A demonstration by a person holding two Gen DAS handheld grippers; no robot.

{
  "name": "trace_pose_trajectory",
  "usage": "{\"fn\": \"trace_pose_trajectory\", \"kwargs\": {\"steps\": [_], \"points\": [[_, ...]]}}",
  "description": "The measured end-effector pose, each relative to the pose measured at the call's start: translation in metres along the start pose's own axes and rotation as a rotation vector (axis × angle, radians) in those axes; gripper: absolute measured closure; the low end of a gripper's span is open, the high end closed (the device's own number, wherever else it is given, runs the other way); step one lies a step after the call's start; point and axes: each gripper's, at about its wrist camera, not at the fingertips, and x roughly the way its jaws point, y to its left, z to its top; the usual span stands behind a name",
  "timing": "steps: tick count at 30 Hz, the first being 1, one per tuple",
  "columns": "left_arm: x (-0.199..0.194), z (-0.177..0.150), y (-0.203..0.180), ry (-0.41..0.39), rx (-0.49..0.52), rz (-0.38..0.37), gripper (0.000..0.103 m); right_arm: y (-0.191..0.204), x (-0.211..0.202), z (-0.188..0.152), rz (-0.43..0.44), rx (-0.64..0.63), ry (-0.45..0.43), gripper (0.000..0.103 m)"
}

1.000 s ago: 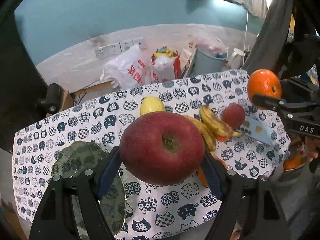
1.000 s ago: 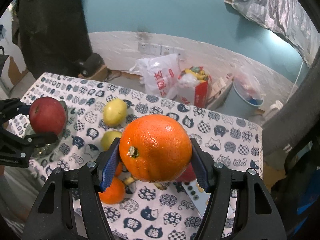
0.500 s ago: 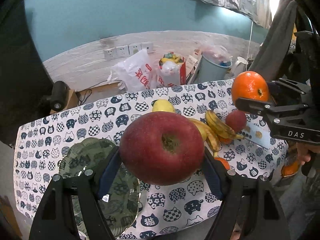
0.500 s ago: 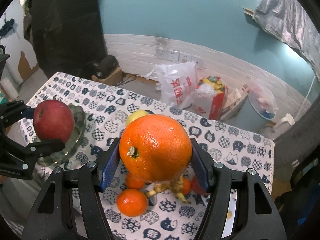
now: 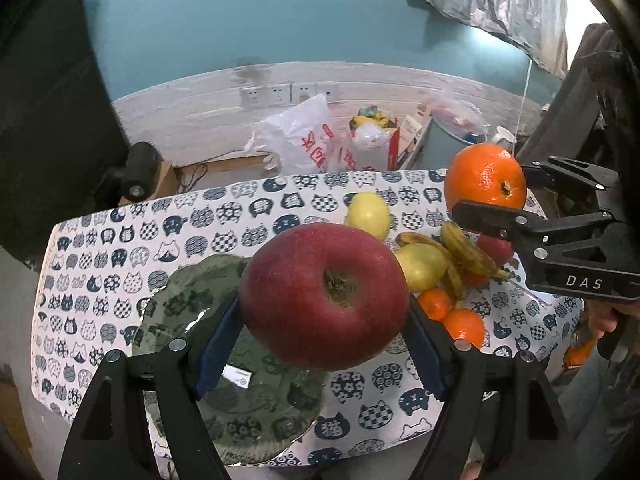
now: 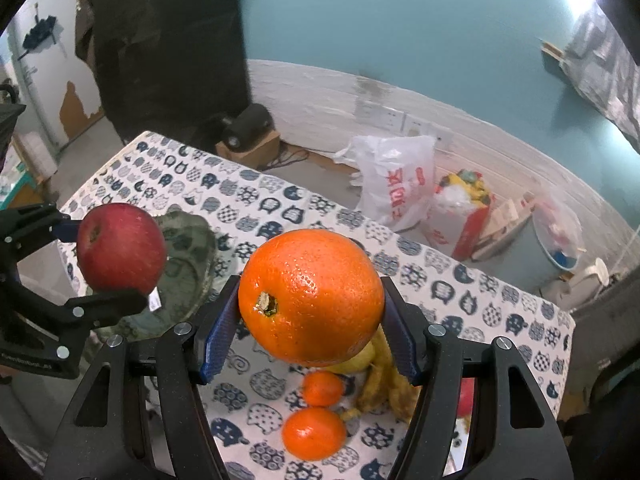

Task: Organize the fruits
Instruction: 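Lift the orange with the right tool while the left tool carries the apple to the glass bowl, then lower and release the orange into the bowl while the left tool releases the apple there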

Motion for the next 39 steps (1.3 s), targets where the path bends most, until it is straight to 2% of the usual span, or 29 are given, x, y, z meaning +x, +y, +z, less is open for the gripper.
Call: {"fn": "trace_pose_trajectory", "kwargs": {"steps": [11,25,33,39], "points": [[0.0,-0.016,0.041,0.017,-0.075,0.032,0.024,0.044,0.024,0.022,0.061,-0.055,0.021,0.037],[0.012,-0.047,0.091,0.076,-0.159,0.098,0.024,0.098,0.062,0.035,0.12,-0.134,0.077,0.037],[0.035,-0.064,0.108,0.161,-0.201,0.108,0.024,0.122,0.088,0.037,0.162,-0.143,0.134,0.037],[0.056,-0.082,0.122,0.235,-0.235,0.125,0.024,0.128,0.115,0.025,0.197,-0.124,0.216,0.037]]}}
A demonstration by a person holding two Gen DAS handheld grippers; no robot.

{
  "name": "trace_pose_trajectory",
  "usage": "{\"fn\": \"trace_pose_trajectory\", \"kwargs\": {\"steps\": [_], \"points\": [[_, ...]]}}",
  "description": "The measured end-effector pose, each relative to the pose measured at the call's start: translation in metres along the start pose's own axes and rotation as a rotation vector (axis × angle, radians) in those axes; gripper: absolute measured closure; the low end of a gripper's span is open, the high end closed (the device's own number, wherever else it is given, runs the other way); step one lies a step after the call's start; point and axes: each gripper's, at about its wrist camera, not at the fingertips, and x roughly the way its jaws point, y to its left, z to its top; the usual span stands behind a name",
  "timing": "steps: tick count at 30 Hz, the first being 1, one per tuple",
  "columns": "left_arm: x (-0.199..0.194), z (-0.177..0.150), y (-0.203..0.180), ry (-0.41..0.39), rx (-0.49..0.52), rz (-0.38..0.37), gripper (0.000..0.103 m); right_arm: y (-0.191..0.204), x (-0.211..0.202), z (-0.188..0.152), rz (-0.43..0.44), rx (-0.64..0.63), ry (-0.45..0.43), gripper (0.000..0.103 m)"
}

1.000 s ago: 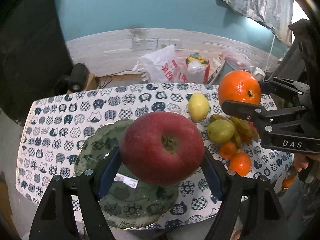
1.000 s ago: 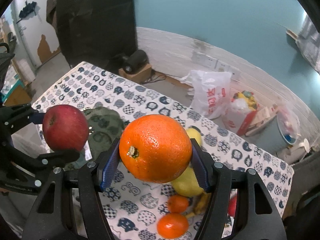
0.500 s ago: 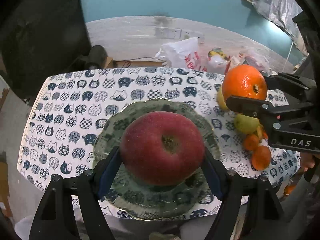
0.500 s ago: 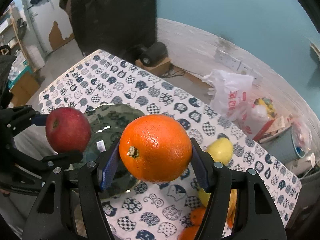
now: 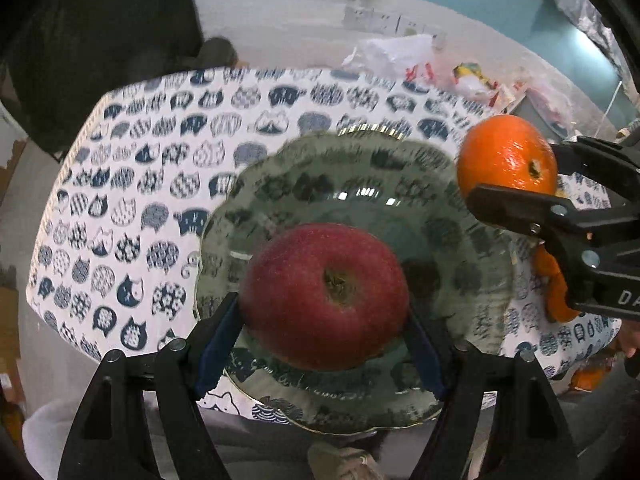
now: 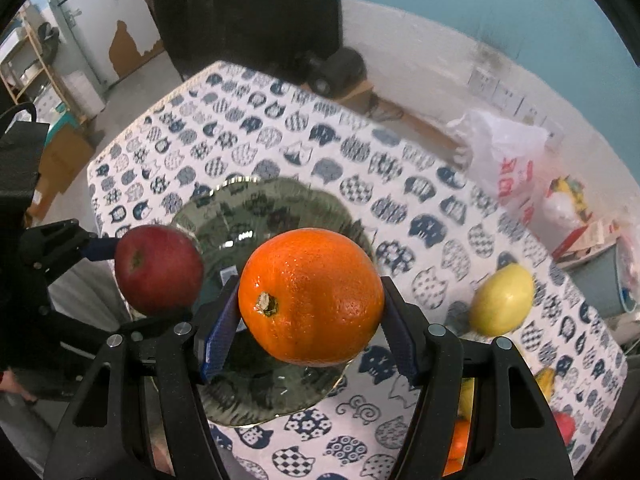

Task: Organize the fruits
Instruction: 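Lower and release the orange into the bowl while the left tool releases the apple there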

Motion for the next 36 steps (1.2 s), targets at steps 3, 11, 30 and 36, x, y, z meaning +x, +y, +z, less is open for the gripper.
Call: {"fn": "trace_pose_trajectory", "kwargs": {"steps": [3,11,30,36], "points": [[0.013,-0.004,0.004,0.045,-0.019,-0.009,0.024,-0.001,0.015,-0.007,0.018,0.008,0.043,0.037],[0.026,-0.008,0.007,0.084,-0.02,0.009,0.024,-0.002,0.041,-0.018,0.027,0.012,0.12,0.037],[0.021,-0.005,0.013,0.068,-0.022,0.034,0.036,0.002,0.048,-0.022,0.042,-0.012,0.144,0.037],[0.019,-0.005,0.012,0.065,-0.025,0.037,0.036,-0.003,0.045,-0.024,0.066,0.01,0.138,0.042]]}}
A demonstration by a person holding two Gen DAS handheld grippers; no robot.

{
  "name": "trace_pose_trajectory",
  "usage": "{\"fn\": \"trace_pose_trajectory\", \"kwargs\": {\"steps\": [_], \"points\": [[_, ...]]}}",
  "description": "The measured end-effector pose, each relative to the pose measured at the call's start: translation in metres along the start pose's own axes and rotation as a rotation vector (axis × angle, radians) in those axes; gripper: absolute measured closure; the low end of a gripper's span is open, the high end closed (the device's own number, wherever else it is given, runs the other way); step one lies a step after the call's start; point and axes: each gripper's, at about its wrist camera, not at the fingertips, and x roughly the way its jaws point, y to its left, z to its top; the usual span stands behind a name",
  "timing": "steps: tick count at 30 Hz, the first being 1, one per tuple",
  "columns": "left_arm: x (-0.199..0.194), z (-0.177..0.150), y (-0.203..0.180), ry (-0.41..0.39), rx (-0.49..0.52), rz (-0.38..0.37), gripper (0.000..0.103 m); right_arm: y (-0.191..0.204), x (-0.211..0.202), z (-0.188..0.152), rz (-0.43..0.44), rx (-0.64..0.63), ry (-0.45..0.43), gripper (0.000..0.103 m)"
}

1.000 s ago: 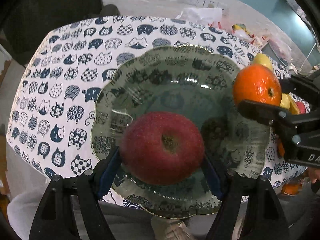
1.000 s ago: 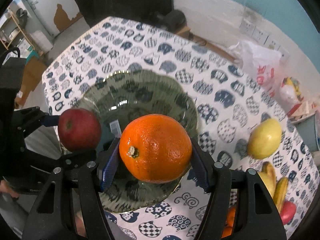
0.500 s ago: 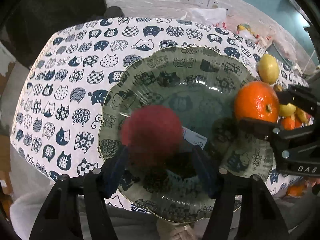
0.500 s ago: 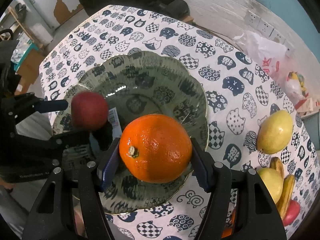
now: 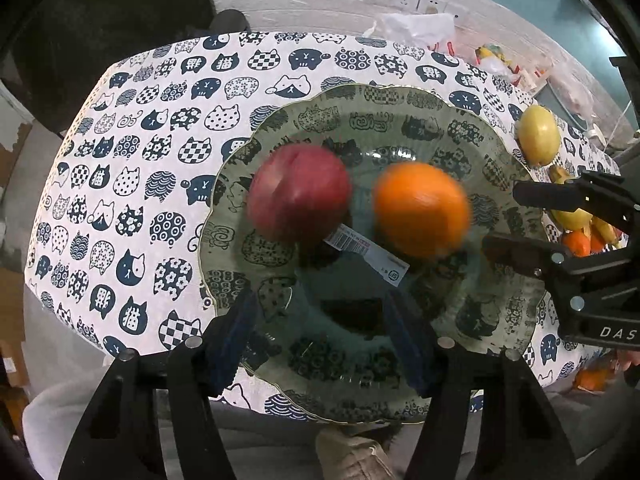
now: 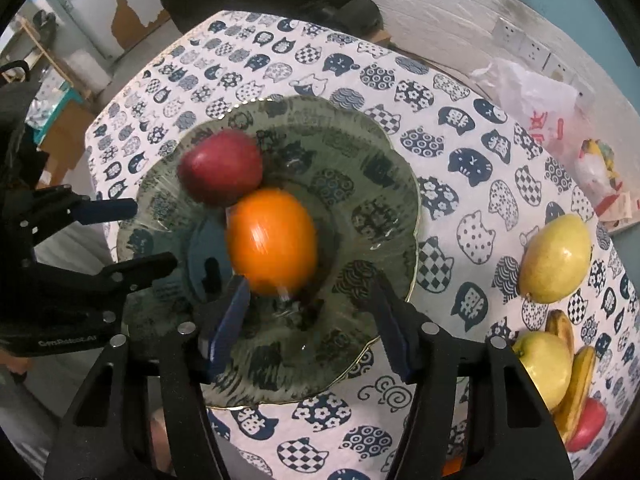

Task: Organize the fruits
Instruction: 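Lower and release the orange into the bowl while the left tool releases the apple there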

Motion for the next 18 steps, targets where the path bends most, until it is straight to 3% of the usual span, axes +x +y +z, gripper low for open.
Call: {"fn": "trace_pose_trajectory", "kwargs": {"steps": [18], "points": [[-0.0049,-0.0005,-0.0037,-0.015,0.007,0.012,0.036,0.0027,-0.0001,-0.001,0.0,-0.019,-0.005,0.043]]}}
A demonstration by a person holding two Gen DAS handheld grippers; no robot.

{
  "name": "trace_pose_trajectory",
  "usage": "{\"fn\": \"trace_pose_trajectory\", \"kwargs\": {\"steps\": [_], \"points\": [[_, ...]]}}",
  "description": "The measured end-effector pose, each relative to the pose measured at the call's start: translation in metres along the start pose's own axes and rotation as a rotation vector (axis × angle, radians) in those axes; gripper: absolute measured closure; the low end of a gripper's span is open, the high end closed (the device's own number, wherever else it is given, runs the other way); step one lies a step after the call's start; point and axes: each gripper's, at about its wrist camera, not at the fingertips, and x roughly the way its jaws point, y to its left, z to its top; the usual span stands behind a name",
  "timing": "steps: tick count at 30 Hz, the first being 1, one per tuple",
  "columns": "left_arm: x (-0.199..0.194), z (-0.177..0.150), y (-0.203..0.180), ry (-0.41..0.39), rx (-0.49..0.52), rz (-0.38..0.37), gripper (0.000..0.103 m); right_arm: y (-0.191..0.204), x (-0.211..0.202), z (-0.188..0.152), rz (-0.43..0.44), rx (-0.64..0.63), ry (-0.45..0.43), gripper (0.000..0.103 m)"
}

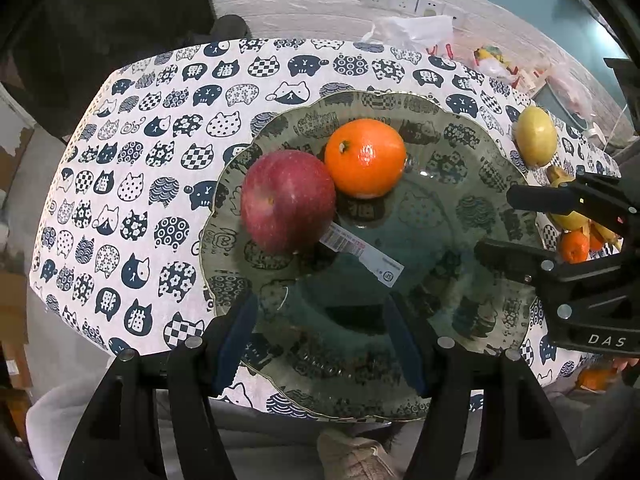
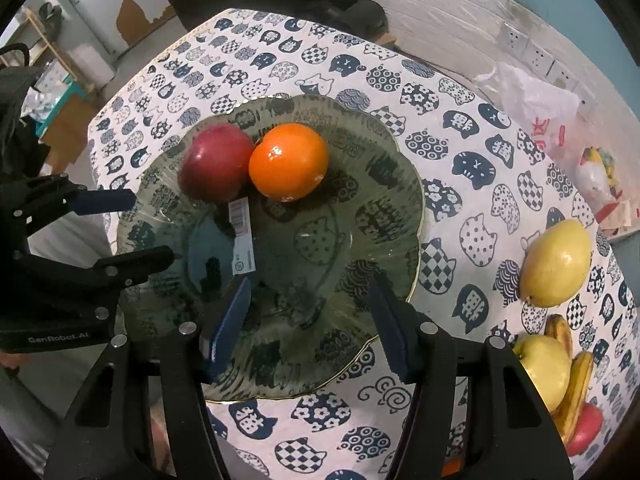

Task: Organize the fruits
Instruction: 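Lower and release the orange into the bowl while the left tool releases the apple there, then withdraw both tools from the bowl back toward the fruit pile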

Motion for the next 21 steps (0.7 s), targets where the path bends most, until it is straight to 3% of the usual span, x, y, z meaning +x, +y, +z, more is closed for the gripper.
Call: {"fn": "trace_pose_trajectory", "kwargs": {"steps": [12,21], "points": [[-0.014,0.016,-0.02,-0.034,0.012,-0.008,0.035,-0.029,-0.043,-0.01,-0.014,0.098,-0.108,0.039],[-0.03,0.034,-0.068,-0.074,0.086,-0.027,0.026,-0.078,-0.086,-0.034,-0.105,0.211,-0.168,0.029]]}}
